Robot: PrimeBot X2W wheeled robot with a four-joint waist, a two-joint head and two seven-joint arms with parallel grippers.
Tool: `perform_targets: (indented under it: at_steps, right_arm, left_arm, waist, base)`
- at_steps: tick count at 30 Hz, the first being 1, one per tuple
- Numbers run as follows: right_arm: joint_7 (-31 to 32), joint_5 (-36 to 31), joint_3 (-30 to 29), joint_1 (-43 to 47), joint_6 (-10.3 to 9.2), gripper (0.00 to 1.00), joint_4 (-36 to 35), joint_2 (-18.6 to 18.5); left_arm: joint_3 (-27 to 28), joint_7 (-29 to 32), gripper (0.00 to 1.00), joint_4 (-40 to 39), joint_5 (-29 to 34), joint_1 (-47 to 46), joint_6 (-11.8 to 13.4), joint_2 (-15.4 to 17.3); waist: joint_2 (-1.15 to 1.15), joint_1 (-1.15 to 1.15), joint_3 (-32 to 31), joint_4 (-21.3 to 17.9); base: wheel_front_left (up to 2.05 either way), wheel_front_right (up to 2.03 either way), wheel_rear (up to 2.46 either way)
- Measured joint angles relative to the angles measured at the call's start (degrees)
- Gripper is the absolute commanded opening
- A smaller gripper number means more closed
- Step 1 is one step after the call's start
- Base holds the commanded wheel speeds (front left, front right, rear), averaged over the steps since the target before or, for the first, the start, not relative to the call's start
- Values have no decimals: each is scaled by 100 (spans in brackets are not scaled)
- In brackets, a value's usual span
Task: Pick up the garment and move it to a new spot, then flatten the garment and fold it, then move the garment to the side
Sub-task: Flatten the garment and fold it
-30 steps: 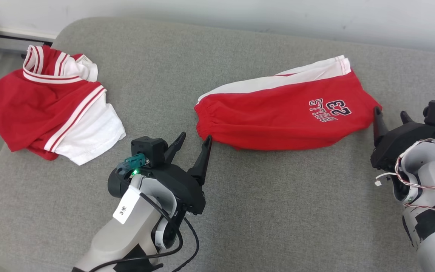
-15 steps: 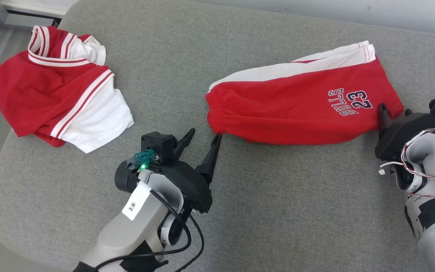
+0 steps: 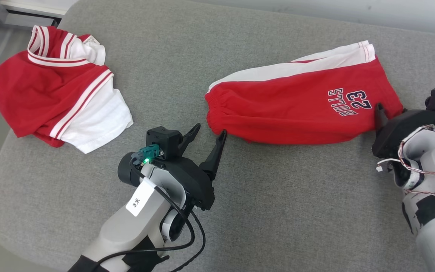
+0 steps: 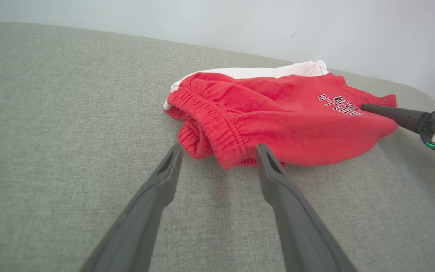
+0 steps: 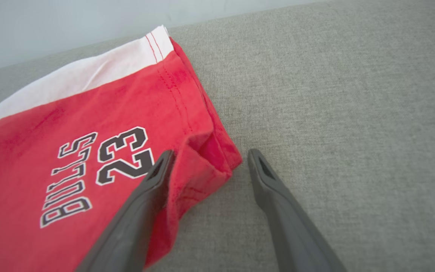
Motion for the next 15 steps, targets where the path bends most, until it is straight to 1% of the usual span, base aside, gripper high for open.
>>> perform_targets:
  at_steps: [6, 11, 12, 13, 14, 15]
  right_arm:
    - [49, -8, 52, -103, -41, 100, 32, 108]
    - [48, -9, 47, -111, -41, 100, 31, 108]
    - [49, -9, 47, -114, -42, 100, 30, 108]
    - [49, -9, 47, -115, -42, 100, 30, 108]
    - [49, -9, 47, -115, -42, 100, 30, 108]
    - [49, -10, 47, -116, -42, 92, 29, 107]
  left_arm:
    - [-78, 20, 100, 147, 55, -42, -24, 1]
    - [-125, 33, 100, 246, 83, -146, -76, -8]
    - [-130, 33, 82, 270, 90, -148, -78, -10]
    - [-136, 37, 74, 294, 91, -148, -80, -10]
    - [-141, 53, 37, 311, 91, -148, -85, -10]
    - [-159, 66, 6, 330, 94, -149, -132, -9]
  waist:
    - [0, 0, 25, -104]
    - [0, 0, 56, -153]
    - [0, 0, 60, -160]
    - [0, 0, 64, -165]
    - [0, 0, 68, -169]
    - [0, 0, 71, -173]
  base:
    - [0, 0, 0]
    - [0, 0, 0]
    - [0, 0, 0]
    - [0, 0, 0]
    - [0, 0, 0]
    - [0, 0, 0]
